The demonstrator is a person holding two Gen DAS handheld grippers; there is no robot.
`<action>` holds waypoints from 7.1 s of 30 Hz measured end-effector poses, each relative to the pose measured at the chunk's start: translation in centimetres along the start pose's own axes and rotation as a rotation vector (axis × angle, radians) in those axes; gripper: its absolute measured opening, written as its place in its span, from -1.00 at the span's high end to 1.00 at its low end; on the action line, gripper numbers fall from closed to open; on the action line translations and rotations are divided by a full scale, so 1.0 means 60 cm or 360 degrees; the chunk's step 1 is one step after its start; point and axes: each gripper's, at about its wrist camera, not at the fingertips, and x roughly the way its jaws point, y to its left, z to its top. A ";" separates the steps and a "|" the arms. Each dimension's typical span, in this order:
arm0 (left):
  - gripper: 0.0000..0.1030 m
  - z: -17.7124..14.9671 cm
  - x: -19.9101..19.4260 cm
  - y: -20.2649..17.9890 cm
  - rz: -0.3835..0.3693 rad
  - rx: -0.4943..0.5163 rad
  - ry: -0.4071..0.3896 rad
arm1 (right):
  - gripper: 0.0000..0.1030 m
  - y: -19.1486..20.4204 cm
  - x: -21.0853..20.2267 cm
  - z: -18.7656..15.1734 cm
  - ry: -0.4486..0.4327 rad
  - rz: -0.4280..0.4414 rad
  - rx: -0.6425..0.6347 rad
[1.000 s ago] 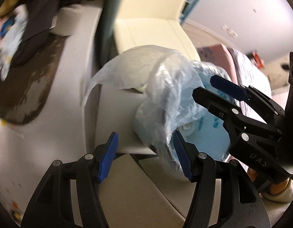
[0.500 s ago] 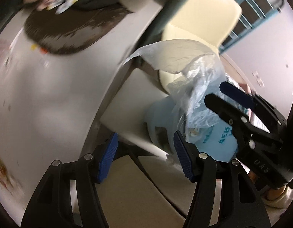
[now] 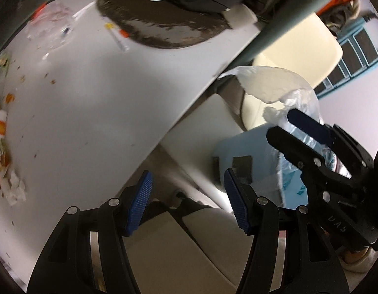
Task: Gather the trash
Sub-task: 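Move both open grippers back over the cluttered table, then lower both grippers toward the gold box and clear plastic bag of scraps, then grasp the gold box with the right gripper while the left gripper grasps the clear plastic bag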
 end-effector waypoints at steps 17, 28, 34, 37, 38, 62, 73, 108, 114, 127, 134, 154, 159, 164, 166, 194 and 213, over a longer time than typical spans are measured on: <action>-0.27 -0.092 -0.091 0.328 0.0030 -0.0290 -0.0055 | 0.08 0.319 0.106 0.041 0.0091 0.0106 -0.0228; -0.31 -0.147 -0.155 0.488 0.0056 -0.0376 -0.0143 | 0.08 0.483 0.150 0.059 0.0088 0.0134 -0.0330; -0.32 -0.161 -0.179 0.540 0.0043 -0.0403 -0.0189 | 0.08 0.546 0.163 0.069 0.0064 0.0123 -0.0366; -0.33 -0.170 -0.188 0.561 0.0039 -0.0414 -0.0207 | 0.08 0.573 0.165 0.073 0.0049 0.0116 -0.0386; -0.33 -0.173 -0.191 0.568 0.0037 -0.0420 -0.0213 | 0.08 0.583 0.166 0.074 0.0045 0.0115 -0.0396; -0.33 -0.189 -0.244 0.658 0.0198 -0.0692 -0.0398 | -0.24 0.681 0.196 0.123 0.0025 0.0228 -0.0728; -0.34 -0.124 -0.252 0.644 0.0289 -0.0748 -0.0469 | -0.24 0.658 0.212 0.189 -0.0007 0.0292 -0.0837; -0.37 -0.102 -0.212 0.758 0.0473 -0.1005 -0.0384 | -0.24 0.721 0.340 0.240 0.0213 0.0467 -0.0966; -0.38 -0.097 -0.195 0.791 0.0477 -0.1045 -0.0338 | -0.24 0.732 0.374 0.248 0.0267 0.0465 -0.0953; -0.39 -0.069 -0.161 0.874 0.0552 -0.1119 -0.0287 | -0.24 0.772 0.465 0.276 0.0374 0.0466 -0.0949; -0.39 -0.046 -0.139 0.910 0.0579 -0.1109 -0.0257 | -0.24 0.783 0.519 0.298 0.0425 0.0430 -0.0863; -0.39 -0.057 -0.091 0.986 0.0495 -0.1209 -0.0187 | -0.44 0.805 0.622 0.298 0.0538 0.0382 -0.0694; -0.39 -0.074 -0.082 1.001 0.0486 -0.1235 -0.0167 | -0.59 0.821 0.634 0.296 0.0541 0.0349 -0.0716; -0.39 -0.091 -0.071 1.012 0.0478 -0.1246 -0.0137 | -0.61 0.835 0.660 0.284 0.0610 0.0294 -0.0757; -0.39 -0.098 -0.068 1.016 0.0466 -0.1260 -0.0139 | -0.62 0.840 0.665 0.281 0.0605 0.0282 -0.0768; 0.96 -0.070 -0.061 0.998 0.0230 -0.1143 -0.0242 | 0.47 0.834 0.643 0.283 0.0612 0.0585 -0.0673; 1.00 -0.088 -0.040 1.011 0.0195 -0.1193 -0.0175 | -0.27 0.853 0.657 0.234 0.0841 0.0704 -0.0496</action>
